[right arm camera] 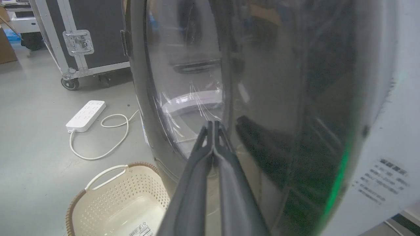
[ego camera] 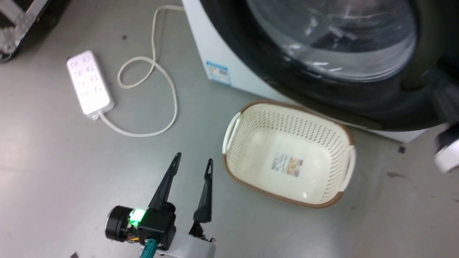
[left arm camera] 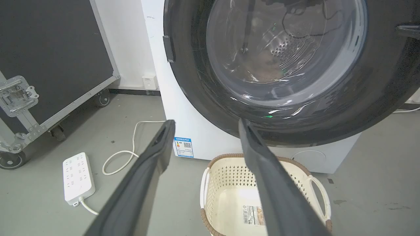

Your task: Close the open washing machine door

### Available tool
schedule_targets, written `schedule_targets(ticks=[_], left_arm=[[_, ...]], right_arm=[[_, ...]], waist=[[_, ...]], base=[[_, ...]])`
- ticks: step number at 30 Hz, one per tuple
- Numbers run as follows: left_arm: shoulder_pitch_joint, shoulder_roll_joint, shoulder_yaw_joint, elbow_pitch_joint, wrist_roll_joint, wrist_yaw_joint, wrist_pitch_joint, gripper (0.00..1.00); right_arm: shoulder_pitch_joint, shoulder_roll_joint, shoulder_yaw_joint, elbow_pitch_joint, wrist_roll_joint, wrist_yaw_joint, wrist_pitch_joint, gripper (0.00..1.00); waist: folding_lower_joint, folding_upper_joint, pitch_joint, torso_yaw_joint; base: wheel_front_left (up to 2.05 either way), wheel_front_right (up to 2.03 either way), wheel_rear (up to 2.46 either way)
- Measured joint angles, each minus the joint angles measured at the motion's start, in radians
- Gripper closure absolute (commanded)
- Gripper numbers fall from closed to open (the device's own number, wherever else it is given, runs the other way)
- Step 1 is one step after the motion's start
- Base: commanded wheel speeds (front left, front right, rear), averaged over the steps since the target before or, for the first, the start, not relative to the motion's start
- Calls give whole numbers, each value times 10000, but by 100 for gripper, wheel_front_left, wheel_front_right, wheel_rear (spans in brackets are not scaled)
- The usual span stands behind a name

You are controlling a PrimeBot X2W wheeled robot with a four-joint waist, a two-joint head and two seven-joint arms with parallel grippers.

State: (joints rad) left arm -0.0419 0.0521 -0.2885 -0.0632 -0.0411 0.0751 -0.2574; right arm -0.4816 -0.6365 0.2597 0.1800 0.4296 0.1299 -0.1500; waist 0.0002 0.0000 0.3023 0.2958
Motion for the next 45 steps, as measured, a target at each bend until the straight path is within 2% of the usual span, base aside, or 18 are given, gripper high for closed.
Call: schedule_targets(ticks=[6,11,15,22,23,24,25,33,39,45], left_arm=[[-251,-12,-374,-100,-263,384,0,0],[-287,-13,-585,-104,-359,593,0,0],[-389,-15,-652,-104,-571,681,0,0],[-414,-19,-533,-15,-692,715,0,0],[-414,-21,-476,23,-692,683,0,0],[-413,-21,-412,65,-690,627,0,0],[-410,-23,-336,100,-692,581,0,0],[-248,-23,629,385,-688,-52,0,0],[84,-23,1300,512,-752,-550,0,0],[376,-27,1691,685,-780,-800,0,0]], right_arm=[[-1375,-422,-263,1321,548,40,351,100],[-2245,-435,-936,2525,550,31,573,100],[-2666,-8,-1285,3193,351,125,583,100],[-2805,508,-1235,3812,261,104,173,100],[-2782,581,-1206,3845,282,86,50,87],[-2728,648,-1177,3847,311,71,-134,39],[-2624,711,-1127,3808,353,44,-295,0],[-427,1582,-637,2380,332,15,-999,0],[1334,2784,-1741,696,-742,13,-1074,0],[3153,4335,-2765,-502,-2006,15,-1074,0]], waist=[[1,0,575,407],[0,0,792,573],[-3,0,785,541],[-3,0,400,308],[-2,0,300,254],[-2,0,192,195],[-3,0,71,131],[-4,0,-1017,-728],[-4,0,-1755,-1677],[-4,0,-2321,-2579]], base=[[0,0,0],[0,0,0],[0,0,0],[0,0,0],[0,0,0],[0,0,0],[0,0,0],[0,0,0],[0,0,0],[0,0,0]])
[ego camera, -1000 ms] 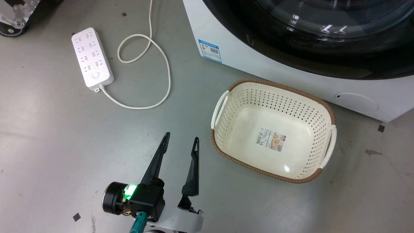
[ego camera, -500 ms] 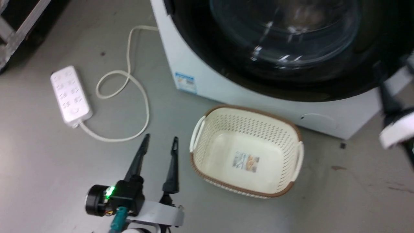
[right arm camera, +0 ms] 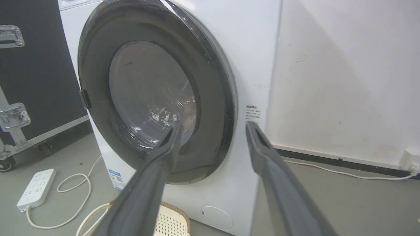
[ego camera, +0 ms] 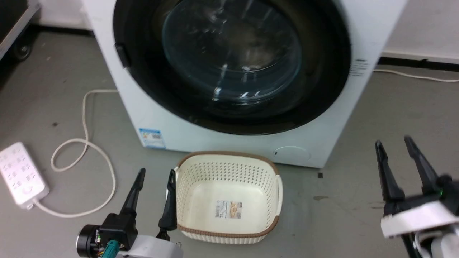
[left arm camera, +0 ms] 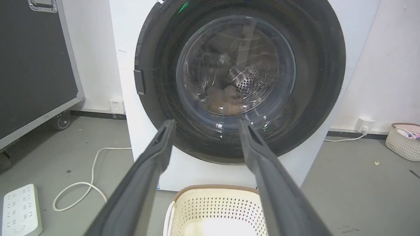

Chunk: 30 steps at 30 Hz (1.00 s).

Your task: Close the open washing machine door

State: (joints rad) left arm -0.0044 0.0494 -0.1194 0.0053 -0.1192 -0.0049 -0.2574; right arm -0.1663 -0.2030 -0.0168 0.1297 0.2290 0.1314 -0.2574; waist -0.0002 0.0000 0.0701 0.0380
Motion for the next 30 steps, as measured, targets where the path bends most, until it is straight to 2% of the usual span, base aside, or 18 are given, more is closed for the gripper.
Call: schedule_targets(ticks=[6,14,15,30], left_arm=[[296,-2,134,495,-182,-69,0,0],[453,-2,134,1227,-119,-151,0,0],[453,-4,125,1239,-67,-155,0,100],[451,-6,150,1193,-35,-155,201,100]], right_arm=[[1411,857,-708,-589,-1590,0,0,0],[2257,1271,-702,-92,-2211,0,0,0],[2257,1277,-696,-86,-2213,0,0,100],[2251,1275,-654,-125,-2211,0,194,100]], waist=[[0,0,-431,-483],[2,0,-650,-552],[2,0,-657,-537],[2,0,-665,-518]], base=[[0,0,0],[0,0,0],[0,0,0],[0,0,0]])
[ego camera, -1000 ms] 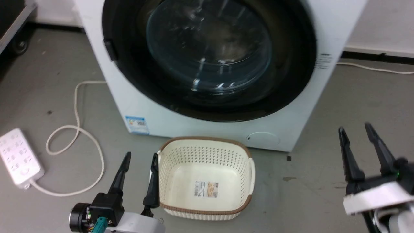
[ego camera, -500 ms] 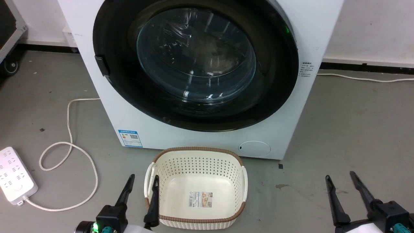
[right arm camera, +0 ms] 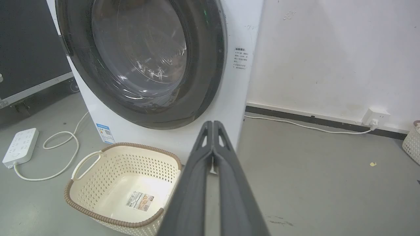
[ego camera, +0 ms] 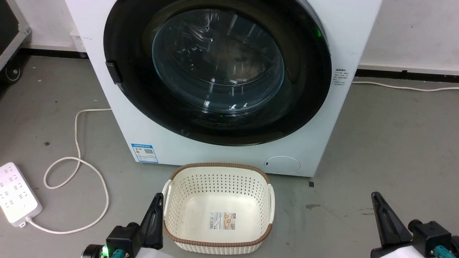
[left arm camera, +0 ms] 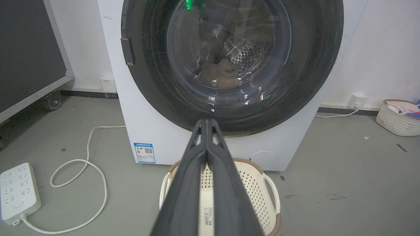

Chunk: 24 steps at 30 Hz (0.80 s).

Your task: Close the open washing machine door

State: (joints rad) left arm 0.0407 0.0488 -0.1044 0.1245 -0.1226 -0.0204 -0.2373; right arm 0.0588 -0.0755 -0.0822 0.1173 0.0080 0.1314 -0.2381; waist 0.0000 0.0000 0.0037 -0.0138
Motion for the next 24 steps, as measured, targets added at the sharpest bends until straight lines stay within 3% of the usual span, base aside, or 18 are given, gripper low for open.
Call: schedule_targets(ticks=[24], left_arm=[[-12,2,226,-259,245,10,495,100]], right_arm=[[-62,10,184,-240,0,0,491,100]], waist=[[0,0,-8,30]], base=[[0,0,0]])
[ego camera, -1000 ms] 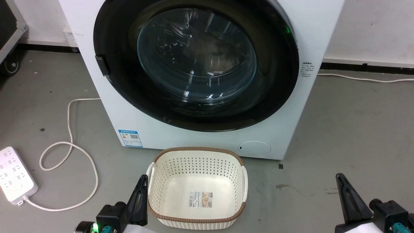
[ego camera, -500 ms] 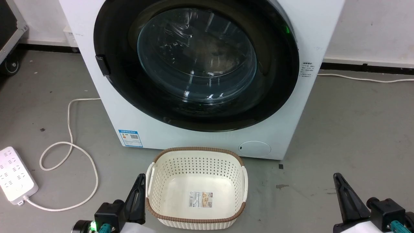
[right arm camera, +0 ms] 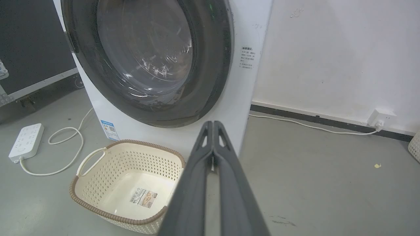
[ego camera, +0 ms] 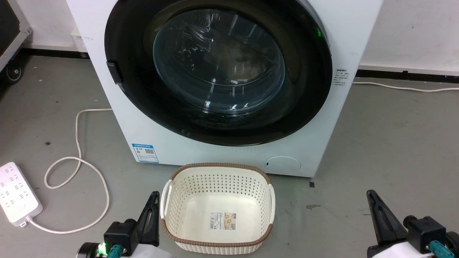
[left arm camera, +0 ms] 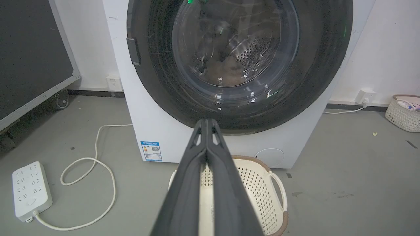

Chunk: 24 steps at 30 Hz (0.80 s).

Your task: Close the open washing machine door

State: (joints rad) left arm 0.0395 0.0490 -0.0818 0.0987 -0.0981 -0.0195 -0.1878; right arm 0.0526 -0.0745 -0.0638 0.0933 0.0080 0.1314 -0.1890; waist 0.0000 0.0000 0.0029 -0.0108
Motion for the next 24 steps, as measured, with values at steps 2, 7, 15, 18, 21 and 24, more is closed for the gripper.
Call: schedule_targets(ticks=[2,7,15,18,21,24], left_arm=[[-2,0,12,-17,2,0,42,100],[-8,0,50,-75,86,0,146,100],[-31,0,117,-148,161,2,295,100],[-32,0,146,-171,173,2,374,100],[-34,0,182,-203,207,31,403,100],[-35,0,213,-238,263,33,477,100]], right_arm=[[-3,4,15,-25,0,0,48,100],[-10,15,42,-65,0,0,159,100],[-23,38,88,-128,0,0,295,100],[-27,42,109,-155,0,0,362,100],[-31,50,130,-186,0,0,431,100],[-52,59,153,-217,0,0,479,100]], waist=[[0,0,0,2],[0,0,-2,8],[0,0,-5,18],[0,0,-6,21],[0,0,-7,25],[0,0,-8,28]], base=[[0,0,0],[0,0,0],[0,0,0],[0,0,0],[0,0,0],[0,0,0]])
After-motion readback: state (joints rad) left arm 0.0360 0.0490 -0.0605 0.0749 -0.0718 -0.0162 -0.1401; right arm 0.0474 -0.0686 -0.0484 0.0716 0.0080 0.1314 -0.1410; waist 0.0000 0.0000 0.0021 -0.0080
